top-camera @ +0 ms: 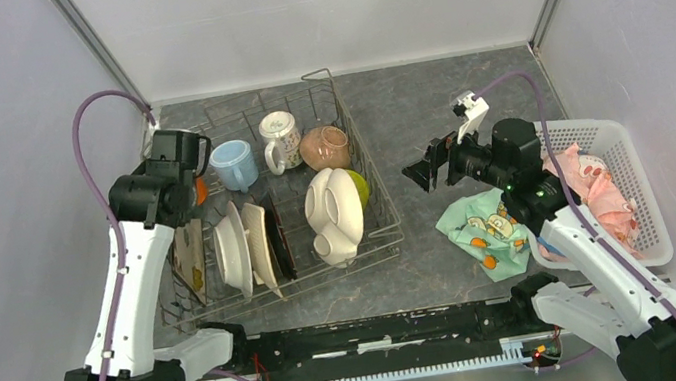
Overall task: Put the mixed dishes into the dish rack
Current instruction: Insert the plate into the dish rack.
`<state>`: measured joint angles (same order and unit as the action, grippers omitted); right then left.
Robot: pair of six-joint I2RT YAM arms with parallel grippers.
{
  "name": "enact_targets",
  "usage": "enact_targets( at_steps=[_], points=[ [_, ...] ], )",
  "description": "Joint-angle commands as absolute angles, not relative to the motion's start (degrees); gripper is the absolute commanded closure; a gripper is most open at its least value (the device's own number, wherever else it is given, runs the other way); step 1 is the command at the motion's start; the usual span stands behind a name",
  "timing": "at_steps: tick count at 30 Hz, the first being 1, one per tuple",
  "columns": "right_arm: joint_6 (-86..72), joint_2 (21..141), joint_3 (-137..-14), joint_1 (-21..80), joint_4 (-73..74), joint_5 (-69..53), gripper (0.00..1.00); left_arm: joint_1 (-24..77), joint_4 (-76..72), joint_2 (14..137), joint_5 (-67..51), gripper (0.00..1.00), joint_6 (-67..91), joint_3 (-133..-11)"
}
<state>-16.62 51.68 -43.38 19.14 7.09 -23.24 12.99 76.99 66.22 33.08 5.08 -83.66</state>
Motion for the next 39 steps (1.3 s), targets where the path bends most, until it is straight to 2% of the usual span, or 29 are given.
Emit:
enact_targets(
  at_steps=[1,16,25,29,32,37,39],
  points=[
    [-15.8,50.7,-45.7,19.4,5.8,-22.4,0.02,12.1,73.0,65.8,37.9,0.98,15.6,-82.4],
    [-14.2,50.1,-45.3,19.5,6.7,-20.5,0.02,10.6,72.4,68.7,33.0,0.97,23.2,-77.6],
    [-13.8,49.3,-45.2,19.4,7.1,-20.1,0.02,10.5,74.5,67.8,28.5,0.89,27.6,-74.5],
    [-13.7,49.0,-45.0,19.4,7.3,-20.0,0.02,10.5,75.2,68.4,29.3,0.76,29.4,-74.6],
    [-13.9,48.7,-45.2,19.4,7.8,-19.2,0.02,10.5,75.9,68.8,29.5,0.62,30.0,-75.8],
    [-14.6,48.2,-45.0,19.4,8.4,-17.7,0.02,10.5,76.4,68.4,29.0,0.51,31.0,-79.5],
    [-15.6,48.2,-44.5,19.4,7.8,-17.9,0.02,10.5,75.8,68.2,27.3,0.50,31.2,-81.5]
  ],
)
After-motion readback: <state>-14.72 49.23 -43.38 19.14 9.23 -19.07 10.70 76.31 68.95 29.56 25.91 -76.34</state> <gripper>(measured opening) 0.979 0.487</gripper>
